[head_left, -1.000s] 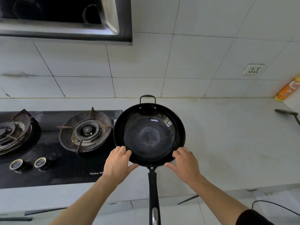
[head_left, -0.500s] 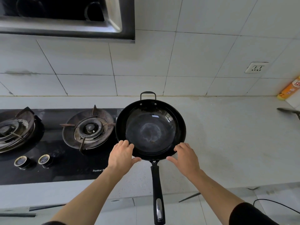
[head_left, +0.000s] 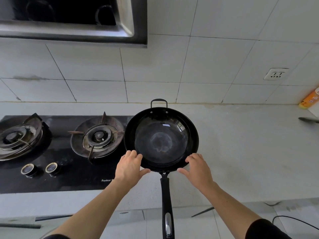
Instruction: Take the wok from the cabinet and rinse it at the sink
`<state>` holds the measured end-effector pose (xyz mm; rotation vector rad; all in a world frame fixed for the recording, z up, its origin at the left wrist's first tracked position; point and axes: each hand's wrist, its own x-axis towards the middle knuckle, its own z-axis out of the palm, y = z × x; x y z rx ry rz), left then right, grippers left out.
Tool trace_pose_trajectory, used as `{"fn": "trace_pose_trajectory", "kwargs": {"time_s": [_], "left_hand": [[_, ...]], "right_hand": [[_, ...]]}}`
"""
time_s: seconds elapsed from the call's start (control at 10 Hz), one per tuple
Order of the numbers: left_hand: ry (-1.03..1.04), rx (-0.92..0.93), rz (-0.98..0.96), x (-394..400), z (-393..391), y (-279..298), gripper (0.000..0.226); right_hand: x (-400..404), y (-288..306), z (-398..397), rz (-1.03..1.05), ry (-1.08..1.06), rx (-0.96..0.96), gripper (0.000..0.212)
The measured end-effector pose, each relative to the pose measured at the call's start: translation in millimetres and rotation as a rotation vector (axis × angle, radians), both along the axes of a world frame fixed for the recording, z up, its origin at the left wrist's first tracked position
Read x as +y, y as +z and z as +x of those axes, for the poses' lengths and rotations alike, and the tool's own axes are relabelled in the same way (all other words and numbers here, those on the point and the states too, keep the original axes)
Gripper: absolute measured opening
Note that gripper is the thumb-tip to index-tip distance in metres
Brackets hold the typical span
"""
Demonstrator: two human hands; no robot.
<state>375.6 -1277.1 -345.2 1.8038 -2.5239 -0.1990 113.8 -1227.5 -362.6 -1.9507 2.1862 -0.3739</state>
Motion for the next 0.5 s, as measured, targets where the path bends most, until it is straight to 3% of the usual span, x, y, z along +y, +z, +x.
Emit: {"fn": "trace_pose_trajectory", "kwargs": {"time_s": [0.3,0.5], "left_hand": [[0.007,0.013,0.155,-14.4,7.5,27.7,0.043],[0.066,0.068,0.1,-34.6,16.7,63.9,0.047]], "right_hand": [[-1.5,14.7,-4.0,0.061,0.07,-0.052,0.064],[-13.5,41.7,-9.9,-0.024,0.087,-0.082,0.064]]}}
